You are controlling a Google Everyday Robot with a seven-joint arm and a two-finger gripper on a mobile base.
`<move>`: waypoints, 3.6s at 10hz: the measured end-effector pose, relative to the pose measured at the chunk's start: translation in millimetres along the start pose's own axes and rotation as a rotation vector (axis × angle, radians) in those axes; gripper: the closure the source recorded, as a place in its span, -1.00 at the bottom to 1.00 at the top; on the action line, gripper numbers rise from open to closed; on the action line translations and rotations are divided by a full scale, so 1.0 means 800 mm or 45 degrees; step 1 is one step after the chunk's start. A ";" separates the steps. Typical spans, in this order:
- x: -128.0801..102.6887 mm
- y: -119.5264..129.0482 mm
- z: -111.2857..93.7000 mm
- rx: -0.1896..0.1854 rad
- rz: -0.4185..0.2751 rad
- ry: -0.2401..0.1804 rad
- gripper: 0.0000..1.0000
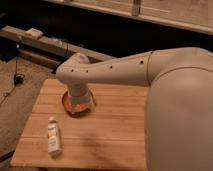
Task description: Place the bottle in the ceramic bowl
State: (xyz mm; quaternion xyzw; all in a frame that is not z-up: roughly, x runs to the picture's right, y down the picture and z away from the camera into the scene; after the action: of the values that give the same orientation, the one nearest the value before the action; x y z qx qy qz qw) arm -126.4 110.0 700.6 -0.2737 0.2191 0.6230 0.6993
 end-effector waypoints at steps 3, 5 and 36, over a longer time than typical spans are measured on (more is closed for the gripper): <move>0.036 0.095 0.015 -0.052 -0.136 0.010 -0.30; 0.059 0.151 0.030 -0.081 -0.234 0.030 -0.30; -0.019 0.232 0.093 -0.079 -0.505 0.218 1.00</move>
State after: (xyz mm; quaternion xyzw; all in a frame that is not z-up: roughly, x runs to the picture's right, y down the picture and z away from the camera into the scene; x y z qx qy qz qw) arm -314.6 161.3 746.3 -0.3847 0.2005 0.4541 0.7782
